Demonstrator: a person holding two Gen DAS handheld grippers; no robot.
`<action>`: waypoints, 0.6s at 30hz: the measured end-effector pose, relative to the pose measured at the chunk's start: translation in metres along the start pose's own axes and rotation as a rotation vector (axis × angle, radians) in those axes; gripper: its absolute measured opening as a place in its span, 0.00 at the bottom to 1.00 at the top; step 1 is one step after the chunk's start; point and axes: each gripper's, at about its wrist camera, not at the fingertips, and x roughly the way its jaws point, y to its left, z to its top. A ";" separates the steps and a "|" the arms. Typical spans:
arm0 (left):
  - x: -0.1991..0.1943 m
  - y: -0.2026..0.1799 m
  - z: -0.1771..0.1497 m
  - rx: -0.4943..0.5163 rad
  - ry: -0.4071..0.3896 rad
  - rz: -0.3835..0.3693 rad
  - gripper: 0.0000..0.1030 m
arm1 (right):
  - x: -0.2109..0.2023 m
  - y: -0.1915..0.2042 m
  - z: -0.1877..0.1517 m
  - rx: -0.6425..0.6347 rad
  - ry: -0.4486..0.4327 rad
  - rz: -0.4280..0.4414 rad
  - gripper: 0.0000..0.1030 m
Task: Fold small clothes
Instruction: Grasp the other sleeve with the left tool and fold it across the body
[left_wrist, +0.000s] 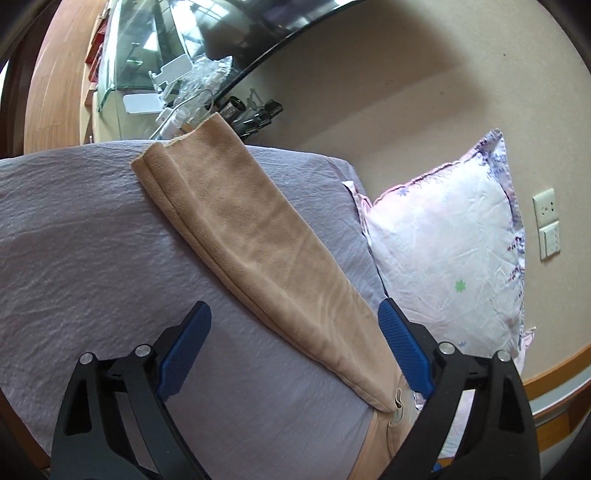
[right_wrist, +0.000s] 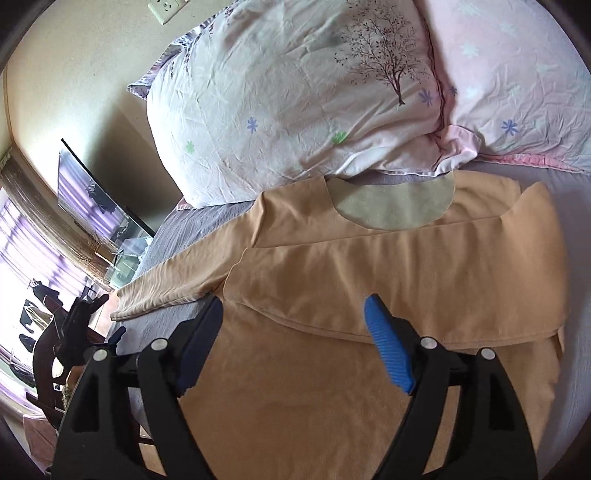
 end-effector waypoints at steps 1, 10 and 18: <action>0.002 0.001 0.004 -0.012 0.002 0.016 0.87 | 0.000 -0.001 -0.002 0.005 0.002 0.014 0.77; 0.025 0.015 0.044 -0.100 0.038 0.141 0.12 | -0.016 -0.010 -0.016 0.012 0.010 0.075 0.81; 0.026 -0.174 -0.024 0.400 0.053 -0.071 0.07 | -0.061 -0.048 -0.013 0.044 -0.115 0.002 0.83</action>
